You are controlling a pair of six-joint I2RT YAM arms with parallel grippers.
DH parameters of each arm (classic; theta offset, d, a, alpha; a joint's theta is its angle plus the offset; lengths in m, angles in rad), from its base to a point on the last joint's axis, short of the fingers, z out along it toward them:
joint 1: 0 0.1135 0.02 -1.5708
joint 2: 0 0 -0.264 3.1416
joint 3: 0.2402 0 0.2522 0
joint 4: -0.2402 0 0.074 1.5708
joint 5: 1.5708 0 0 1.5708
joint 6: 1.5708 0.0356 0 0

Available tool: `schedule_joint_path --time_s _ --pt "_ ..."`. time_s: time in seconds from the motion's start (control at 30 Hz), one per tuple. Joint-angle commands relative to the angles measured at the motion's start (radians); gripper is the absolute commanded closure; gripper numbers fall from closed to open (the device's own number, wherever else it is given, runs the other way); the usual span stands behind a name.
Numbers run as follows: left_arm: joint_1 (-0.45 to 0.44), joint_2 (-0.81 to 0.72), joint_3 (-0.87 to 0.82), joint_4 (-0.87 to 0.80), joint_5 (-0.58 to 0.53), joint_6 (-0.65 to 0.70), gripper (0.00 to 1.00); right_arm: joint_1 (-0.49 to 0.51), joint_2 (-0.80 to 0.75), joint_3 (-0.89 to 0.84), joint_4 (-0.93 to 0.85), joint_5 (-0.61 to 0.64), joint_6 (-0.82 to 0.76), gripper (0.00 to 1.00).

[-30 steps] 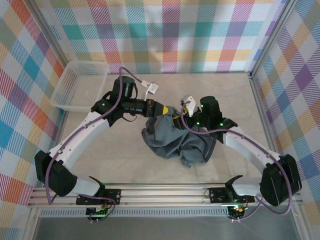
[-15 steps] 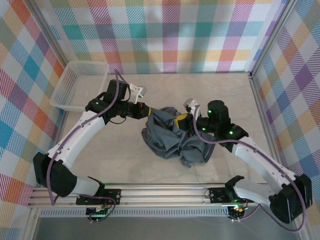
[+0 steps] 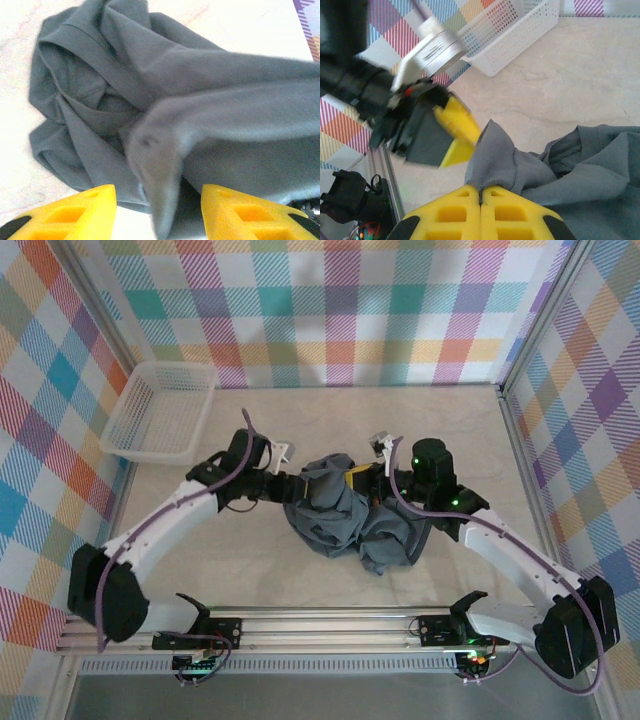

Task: Fold the inside-out t-shirt

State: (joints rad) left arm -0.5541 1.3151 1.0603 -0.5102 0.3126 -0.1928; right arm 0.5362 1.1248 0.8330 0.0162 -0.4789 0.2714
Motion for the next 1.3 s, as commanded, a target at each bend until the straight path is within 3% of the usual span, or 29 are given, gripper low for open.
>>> schedule_joint_path --time_s 0.0,0.03,0.1,0.37,0.53,0.67,0.73,0.8,0.87,0.97,1.0,1.13,1.2,1.27 --pt "-0.213 -0.123 -0.047 0.156 -0.275 -0.008 0.51 -0.005 0.015 0.053 0.025 0.013 0.035 1.0" --pt "-0.269 -0.135 -0.068 0.189 -0.353 -0.012 0.51 -0.005 0.022 0.059 0.014 0.012 0.034 1.0" --pt "-0.316 -0.139 -0.104 0.278 -0.377 -0.038 0.51 -0.005 0.034 0.07 -0.001 0.006 0.035 1.0" --pt "-0.309 -0.036 -0.04 0.308 -0.475 -0.071 0.48 -0.004 0.051 0.091 -0.01 -0.068 0.051 1.0" --pt "-0.273 0.019 -0.005 0.317 -0.312 -0.026 0.47 -0.003 0.052 0.092 -0.013 -0.066 0.057 1.0" --pt "-0.223 0.049 0.008 0.325 -0.159 -0.056 0.73 -0.005 0.055 0.104 -0.039 -0.023 0.065 1.0" --pt "-0.198 0.06 0.027 0.307 -0.085 -0.066 0.99 -0.005 0.055 0.104 -0.039 -0.006 0.063 1.0" --pt "-0.156 0.056 0.051 0.284 -0.014 -0.13 1.0 -0.008 0.064 0.108 -0.061 0.049 0.051 1.0" --pt "-0.093 0.047 0.085 0.283 0.124 -0.258 1.0 -0.014 0.093 0.116 -0.113 0.175 0.012 1.0" --pt "-0.041 0.063 0.167 0.359 0.366 -0.493 1.0 -0.019 0.212 0.102 -0.139 0.397 -0.148 1.0" --pt "-0.042 0.077 0.203 0.382 0.415 -0.55 1.0 -0.019 0.271 0.101 -0.117 0.415 -0.219 1.0" --pt "-0.03 0.099 0.327 0.315 0.453 -0.604 1.0 -0.02 0.4 0.269 -0.288 0.26 -0.304 1.0" --pt "-0.02 0.1 0.376 0.181 0.404 -0.542 1.0 -0.02 0.339 0.246 -0.252 0.211 -0.269 0.96" --pt "-0.007 0.1 0.376 0.161 0.384 -0.54 1.0 -0.019 0.233 0.18 -0.179 0.203 -0.213 0.9"
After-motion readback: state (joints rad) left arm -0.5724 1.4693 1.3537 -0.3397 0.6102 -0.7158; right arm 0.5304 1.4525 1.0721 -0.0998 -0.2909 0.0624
